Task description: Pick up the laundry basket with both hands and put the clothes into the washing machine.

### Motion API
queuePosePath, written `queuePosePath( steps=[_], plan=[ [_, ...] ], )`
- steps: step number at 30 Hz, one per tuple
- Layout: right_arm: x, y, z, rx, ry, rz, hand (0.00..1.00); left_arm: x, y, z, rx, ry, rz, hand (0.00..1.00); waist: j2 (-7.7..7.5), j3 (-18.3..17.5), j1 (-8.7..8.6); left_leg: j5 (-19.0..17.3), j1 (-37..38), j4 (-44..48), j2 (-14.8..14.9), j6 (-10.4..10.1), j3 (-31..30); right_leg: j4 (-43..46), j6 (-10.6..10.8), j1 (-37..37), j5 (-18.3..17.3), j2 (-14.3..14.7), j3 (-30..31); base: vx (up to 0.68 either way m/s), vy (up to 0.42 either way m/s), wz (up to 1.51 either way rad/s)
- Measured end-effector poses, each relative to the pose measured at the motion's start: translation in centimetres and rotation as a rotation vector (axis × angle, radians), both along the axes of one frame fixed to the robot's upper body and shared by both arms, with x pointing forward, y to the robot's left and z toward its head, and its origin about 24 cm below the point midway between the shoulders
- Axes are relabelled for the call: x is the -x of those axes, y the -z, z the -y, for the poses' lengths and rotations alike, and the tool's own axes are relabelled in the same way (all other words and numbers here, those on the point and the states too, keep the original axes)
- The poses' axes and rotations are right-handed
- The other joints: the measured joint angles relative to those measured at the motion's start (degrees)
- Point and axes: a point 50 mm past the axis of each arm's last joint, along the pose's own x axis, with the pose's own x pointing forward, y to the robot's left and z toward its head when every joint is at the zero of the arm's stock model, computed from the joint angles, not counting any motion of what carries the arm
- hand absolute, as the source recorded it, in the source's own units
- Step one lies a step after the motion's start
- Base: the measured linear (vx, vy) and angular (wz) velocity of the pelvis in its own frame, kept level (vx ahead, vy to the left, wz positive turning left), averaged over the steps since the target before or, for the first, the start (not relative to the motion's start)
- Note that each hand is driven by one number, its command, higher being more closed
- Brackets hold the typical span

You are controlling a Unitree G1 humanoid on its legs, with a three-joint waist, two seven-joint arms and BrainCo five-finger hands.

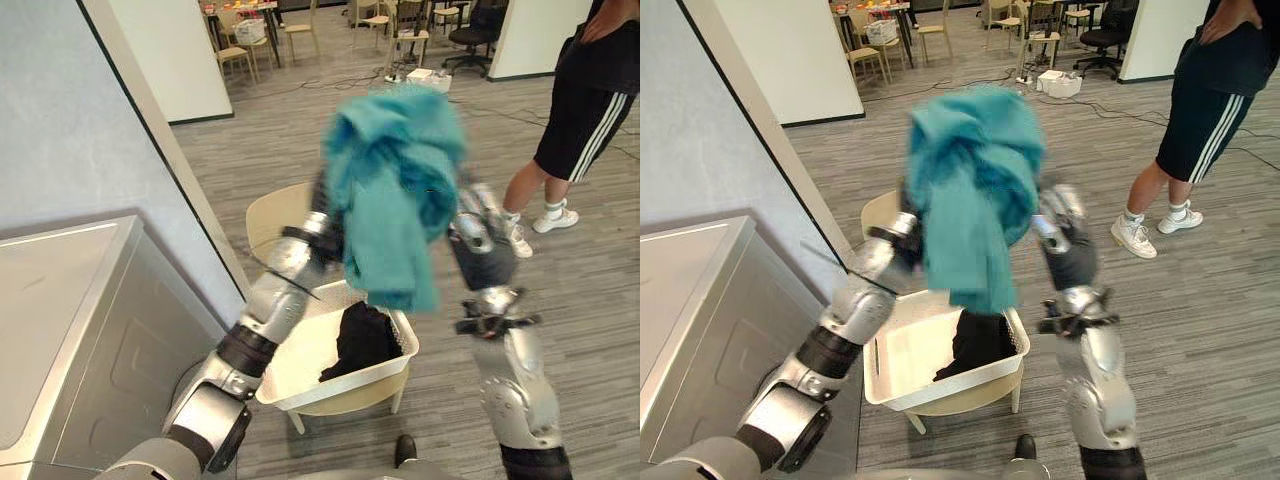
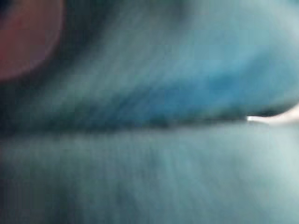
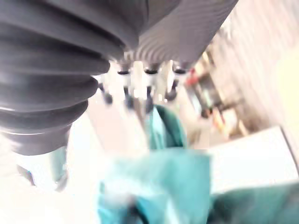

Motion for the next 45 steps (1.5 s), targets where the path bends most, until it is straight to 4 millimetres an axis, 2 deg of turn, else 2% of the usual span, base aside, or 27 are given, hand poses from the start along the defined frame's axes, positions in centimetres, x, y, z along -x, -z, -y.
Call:
queuePosePath(
  steps=[2, 7, 11, 12, 13, 15, 20, 22, 24, 25, 28, 30, 31, 34, 36, 39, 42, 45],
  plan=[
    [0.8, 0.8, 1.2, -0.004, 0.062, -0.035, 0.00, 0.2, 1.1, -3.3, 0.033, -0.127, -0.035, 1.00, -0.03, 0.03, -0.05, -0.05, 0.46, -0.18, 0.10, -0.07, 0.46, -0.01, -0.06, -0.16, -0.03, 0.32, 0.82, 0.00, -0.007, -0.16],
    [1.8, 2.4, 1.5, -0.038, 0.085, -0.102, 0.00, 1.7, 2.0, -5.4, 0.092, -0.204, -0.045, 1.00, -0.13, 0.08, 0.11, -0.23, 0.59, -0.54, -0.07, -0.28, 1.52, -0.01, -0.16, -0.83, 0.08, 0.40, 1.69, 0.00, 0.003, -0.11],
    [3.0, 3.8, 2.4, -0.076, 0.139, -0.167, 0.00, 2.6, 2.7, -8.8, 0.163, -0.342, -0.050, 1.00, -0.09, 0.11, -0.12, -0.40, 1.16, -0.57, -0.04, -0.17, 2.51, -0.01, -0.16, -0.92, 0.08, 0.66, 2.67, 0.02, 0.008, -0.13],
    [3.5, 4.2, 3.1, -0.089, 0.180, -0.188, 0.00, 3.6, 3.2, -10.3, 0.191, -0.403, -0.051, 1.00, -0.06, 0.12, -0.28, -0.75, 1.56, -0.49, 0.00, -0.25, 3.17, -0.01, -0.15, -0.92, 0.07, 0.80, 3.22, 0.01, 0.016, -0.18],
    [3.8, 4.4, 3.4, -0.094, 0.200, -0.195, 0.00, 4.1, 3.4, -10.8, 0.205, -0.425, -0.051, 1.00, -0.06, 0.13, -0.35, -0.90, 1.55, -0.37, 0.00, -0.28, 3.22, -0.01, -0.13, -0.92, 0.06, 0.80, 3.31, 0.01, 0.015, -0.15],
    [4.8, 4.9, 4.7, -0.115, 0.284, -0.215, 0.00, 6.3, 4.8, -12.5, 0.248, -0.517, -0.070, 1.00, -0.10, 0.19, -1.07, -1.31, 1.51, -0.06, -0.01, -0.16, 3.33, -0.01, -0.05, -0.91, -0.02, 0.77, 3.49, 0.01, 0.006, -0.02],
    [6.6, 6.2, 7.2, -0.116, 0.472, -0.280, 0.00, 10.1, 7.7, -13.6, 0.272, -0.610, -0.154, 1.00, 0.02, 0.36, -1.05, -1.57, 1.51, -0.06, -0.03, -0.03, 3.39, -0.01, 0.01, -0.91, -0.07, 0.75, 3.62, 0.00, 0.000, 0.00],
    [8.3, 8.7, 8.6, -0.166, 0.584, -0.390, 0.00, 12.3, 9.3, -13.6, 0.243, -0.630, -0.206, 1.00, 0.45, 0.76, -0.84, -1.65, 1.42, -0.07, -0.05, 0.10, 3.13, -0.01, 0.18, -0.78, -0.22, 0.65, 3.27, 0.00, -0.001, 0.06],
    [9.3, 10.0, 9.2, -0.183, 0.630, -0.446, 0.00, 13.0, 10.1, -13.5, 0.245, -0.631, -0.236, 1.00, 0.82, 0.99, -0.42, -1.70, 1.33, -0.07, -0.08, 0.18, 2.87, -0.01, 0.45, -0.65, -0.51, 0.53, 2.90, 0.00, -0.002, 0.09],
    [10.8, 11.6, 10.1, -0.206, 0.697, -0.526, 0.00, 13.8, 10.8, -13.6, 0.223, -0.629, -0.270, 1.00, 0.78, 1.65, 0.43, -1.73, 1.12, -0.06, -0.06, 0.24, 2.57, -0.01, 0.64, -0.63, -0.68, 0.48, 2.61, -0.01, -0.005, 0.12],
    [13.0, 13.6, 10.8, -0.240, 0.781, -0.629, 0.00, 15.3, 12.0, -14.1, 0.192, -0.663, -0.323, 1.00, 1.52, 2.15, 0.46, -2.03, 0.33, -0.13, 0.11, 0.72, 1.43, -0.01, 0.71, -0.28, -1.02, 0.20, 1.08, -0.01, -0.007, 0.26],
    [14.4, 15.1, 10.6, -0.272, 0.813, -0.709, 0.00, 16.5, 12.9, -14.3, 0.153, -0.690, -0.375, 1.00, 1.59, 2.60, 0.88, -2.10, 0.25, 0.20, 0.62, 0.80, 1.43, 0.01, 0.56, 0.27, -1.29, 0.23, -0.04, 0.00, -0.015, 0.20],
    [15.3, 16.3, 10.2, -0.297, 0.831, -0.775, 0.00, 17.1, 13.6, -14.3, 0.100, -0.709, -0.417, 1.00, 1.27, 2.80, 1.83, -2.12, 0.21, 0.60, 1.09, 0.81, 1.10, 0.02, 0.53, 0.76, -1.45, 0.29, -0.63, 0.00, -0.020, 0.21],
    [16.2, 18.8, 9.0, -0.341, 0.815, -0.893, 0.00, 17.5, 15.7, -14.4, 0.077, -0.730, -0.522, 1.00, 0.57, 3.03, 2.65, -2.45, -0.42, 1.61, 1.42, 0.95, -0.03, 0.11, 0.32, 1.59, -2.06, 0.10, -2.26, -0.01, -0.002, 0.24],
    [16.3, 20.9, 7.5, -0.378, 0.759, -0.993, 0.00, 18.1, 17.9, -14.3, 0.071, -0.739, -0.638, 1.00, -0.09, 3.51, 3.72, -2.96, -0.92, 2.59, 2.09, 0.82, -0.04, 1.25, 0.38, 1.19, -2.70, -0.15, -3.46, -0.01, 0.001, 0.13],
    [16.9, 23.4, 5.4, -0.412, 0.689, -1.133, 0.00, 19.3, 20.9, -13.9, 0.075, -0.742, -0.794, 1.00, -0.98, 3.79, 4.21, -3.13, -1.48, 3.09, 2.06, 0.82, -0.73, 2.65, 0.52, 1.07, -3.67, -0.89, -4.58, 0.01, 0.026, 0.17],
    [16.7, 25.1, 3.9, -0.428, 0.618, -1.224, 0.00, 19.9, 22.4, -13.6, 0.067, -0.738, -0.879, 1.00, -1.56, 4.18, 4.95, -3.93, -1.57, 4.44, 2.23, 1.08, -0.90, 4.36, 0.67, 0.91, -4.77, -1.08, -4.77, 0.02, 0.008, 0.06],
    [15.7, 25.5, 3.0, -0.418, 0.558, -1.244, 0.00, 20.2, 23.0, -13.5, 0.047, -0.741, -0.913, 1.00, -2.07, 4.47, 5.22, -5.50, -3.45, 7.90, 2.46, 1.22, -1.19, 8.92, 1.43, -1.33, -6.98, -2.53, -4.72, 0.03, 0.053, 0.05]
  ],
)
